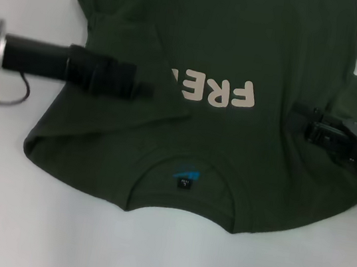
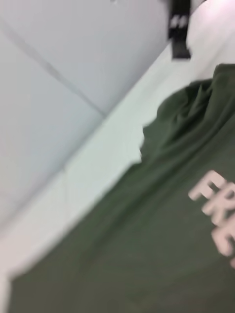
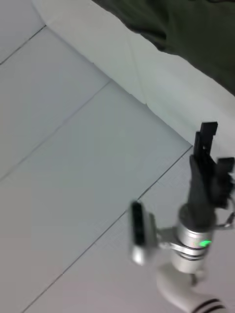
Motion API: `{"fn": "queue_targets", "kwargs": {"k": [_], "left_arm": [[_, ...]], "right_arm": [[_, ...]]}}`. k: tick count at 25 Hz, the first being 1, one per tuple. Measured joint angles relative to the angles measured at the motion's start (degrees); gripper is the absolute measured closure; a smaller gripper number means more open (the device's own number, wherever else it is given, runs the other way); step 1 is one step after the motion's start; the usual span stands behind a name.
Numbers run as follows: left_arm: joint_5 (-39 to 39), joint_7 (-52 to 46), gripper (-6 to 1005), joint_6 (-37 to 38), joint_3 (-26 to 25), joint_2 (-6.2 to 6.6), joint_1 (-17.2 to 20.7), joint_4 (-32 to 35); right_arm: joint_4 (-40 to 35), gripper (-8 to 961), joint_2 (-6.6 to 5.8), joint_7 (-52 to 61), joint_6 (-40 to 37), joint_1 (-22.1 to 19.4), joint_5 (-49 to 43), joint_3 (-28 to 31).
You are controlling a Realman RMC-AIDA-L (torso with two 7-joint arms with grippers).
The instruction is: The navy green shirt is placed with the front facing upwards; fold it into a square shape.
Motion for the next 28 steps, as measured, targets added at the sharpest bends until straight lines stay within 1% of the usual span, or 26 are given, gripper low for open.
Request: {"fn": "queue_targets", "kwargs": {"k": [1, 4, 5, 6, 8, 9, 11, 14, 15, 17, 19, 22, 25, 28], "left_arm": [[-1.4, 6.7, 204, 0.5, -0.3, -0.79, 2.1, -0.2], [-3.5, 19.1, 207, 0.9, -0.7, -2.38, 6.5, -0.2], [-4.2, 22.0, 208, 1.2, -0.9, -2.70, 7.7, -0.2], [-4.6, 22.7, 209, 1.6, -0.9, -2.80, 8.2, -0.2], [-5.4, 23.1, 210, 3.1, -1.0, -2.77, 9.2, -0.4], [-5.5, 22.8, 211, 4.2, -1.2, -2.72, 9.4, -0.4], [-5.6, 22.2, 212, 6.2, -1.8, -2.63, 9.6, -0.5], [-5.6, 22.0, 214, 9.5, -2.6, -2.44, 9.7, -0.6], [-5.5, 22.0, 214, 10.4, -2.6, -2.33, 9.7, -0.6], [-5.3, 21.8, 215, 11.9, -2.6, -2.09, 9.8, -0.6], [-5.2, 21.6, 215, 13.1, -2.6, -1.99, 10.0, -0.3], [-5.5, 21.5, 215, 13.7, -2.6, -2.24, 10.6, -0.4], [-5.6, 21.4, 215, 14.2, -2.6, -2.39, 10.7, -0.5], [-5.6, 21.3, 215, 14.7, -2.6, -2.46, 10.4, -0.5]], "right_arm": [[-0.1, 83, 0.00, 0.5, -0.1, 0.0, 0.0, 0.1], [-1.4, 83, -0.10, 3.1, -0.2, -0.2, -0.1, 0.0], [-2.6, 83, -0.20, 4.9, -0.2, -0.6, -0.3, -0.2], [-4.0, 83, -0.34, 7.2, -0.2, -0.9, -0.9, -0.2], [-7.1, 83, -1.09, 13.7, 0.2, -1.4, -3.6, -0.2], [-8.8, 83, -1.72, 17.8, 0.5, -1.6, -5.6, -0.1], [-11.1, 83, -3.51, 25.3, 0.5, -1.8, -9.6, 0.1], [-12.5, 83, -7.03, 34.4, 0.2, -1.8, -13.3, 0.5], [-12.5, 83, -8.46, 37.1, -0.1, -1.8, -14.1, 0.9], [-12.9, 106, -10.26, 40.5, -1.1, -1.9, -14.7, 2.4], [-14.3, 130, -11.34, 42.3, -2.7, -2.0, -15.8, 4.3], [-17.2, 153, -12.10, 44.4, -4.4, -1.8, -19.2, 6.7], [-19.8, 152, -12.35, 47.2, -5.0, -1.0, -23.7, 7.9], [-20.6, 152, -12.40, 49.1, -4.8, -0.1, -26.9, 8.4]]}}
